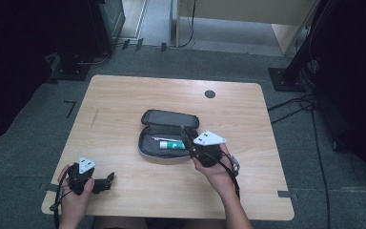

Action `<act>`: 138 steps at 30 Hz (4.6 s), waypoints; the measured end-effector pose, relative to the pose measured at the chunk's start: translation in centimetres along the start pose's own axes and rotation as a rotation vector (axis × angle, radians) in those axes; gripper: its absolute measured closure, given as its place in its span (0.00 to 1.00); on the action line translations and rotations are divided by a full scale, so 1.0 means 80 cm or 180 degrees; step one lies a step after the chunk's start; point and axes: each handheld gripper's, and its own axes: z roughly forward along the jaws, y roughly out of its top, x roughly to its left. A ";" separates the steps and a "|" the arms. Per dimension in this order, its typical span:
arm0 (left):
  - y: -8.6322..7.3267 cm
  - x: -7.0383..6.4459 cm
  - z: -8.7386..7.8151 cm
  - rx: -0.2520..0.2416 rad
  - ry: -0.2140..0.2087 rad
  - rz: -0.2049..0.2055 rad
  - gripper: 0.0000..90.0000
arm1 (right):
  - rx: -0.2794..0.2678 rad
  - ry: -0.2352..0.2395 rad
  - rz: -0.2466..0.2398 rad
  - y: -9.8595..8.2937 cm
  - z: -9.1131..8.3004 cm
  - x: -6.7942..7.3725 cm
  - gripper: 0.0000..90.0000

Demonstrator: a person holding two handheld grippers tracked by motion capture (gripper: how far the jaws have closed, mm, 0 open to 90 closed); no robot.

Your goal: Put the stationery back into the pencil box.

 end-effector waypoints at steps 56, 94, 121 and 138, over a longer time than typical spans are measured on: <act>0.000 -0.001 0.001 -0.0018 -0.0027 0.0017 0.00 | 0.0628 0.0509 -0.0476 0.002 0.082 -0.010 0.74; 0.000 -0.001 0.001 -0.0016 -0.0027 0.0017 0.00 | 0.0177 -0.0001 0.0212 -0.030 -0.034 -0.016 0.00; 0.000 -0.001 0.001 -0.0015 -0.0027 0.0017 0.00 | 0.0305 -0.0461 0.0514 -0.110 -0.080 -0.053 0.00; 0.000 -0.001 0.001 -0.0015 -0.0026 0.0017 0.00 | 0.0404 -0.0718 0.0682 -0.149 -0.105 -0.076 0.00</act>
